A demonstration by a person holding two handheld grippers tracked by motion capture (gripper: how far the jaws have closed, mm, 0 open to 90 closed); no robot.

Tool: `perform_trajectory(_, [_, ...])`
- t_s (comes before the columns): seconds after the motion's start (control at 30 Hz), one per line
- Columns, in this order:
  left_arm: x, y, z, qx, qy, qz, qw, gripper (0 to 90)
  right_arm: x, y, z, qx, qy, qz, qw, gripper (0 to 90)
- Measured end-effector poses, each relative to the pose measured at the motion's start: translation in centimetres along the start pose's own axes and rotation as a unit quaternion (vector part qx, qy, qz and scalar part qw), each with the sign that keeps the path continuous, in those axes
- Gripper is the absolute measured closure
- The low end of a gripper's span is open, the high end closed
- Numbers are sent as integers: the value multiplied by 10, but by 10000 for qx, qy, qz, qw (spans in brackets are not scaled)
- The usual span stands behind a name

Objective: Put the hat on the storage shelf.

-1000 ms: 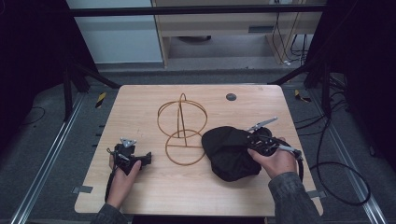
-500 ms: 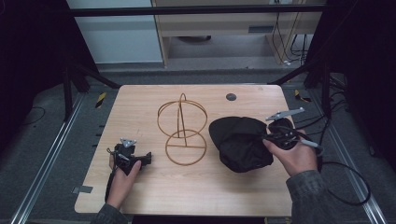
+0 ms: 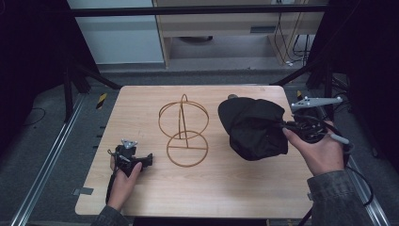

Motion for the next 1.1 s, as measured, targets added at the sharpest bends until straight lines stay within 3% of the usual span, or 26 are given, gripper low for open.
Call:
perform_trajectory(0.53, [0, 0, 0, 5, 22, 8, 10000, 0, 43, 20, -33, 267, 285, 652, 9971, 845])
perform_trajectory(0.77, [0, 0, 1, 17, 31, 8, 10000, 0, 60, 20, -46, 402, 391, 779, 9954, 845])
perform_trajectory(1.1, [0, 0, 1, 20, 34, -5, 10000, 0, 81, 6, -67, 539, 601, 770, 9938, 844])
Point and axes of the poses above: each handheld gripper's, and its own axes: y roughly backward along the jaws, x roughly out of its top, z roughly to its right, the point moved 4 cm from there along -y, roughly forward along the jaws, and after that the axes turned 11 degrees about x, right-handed, at the moved point
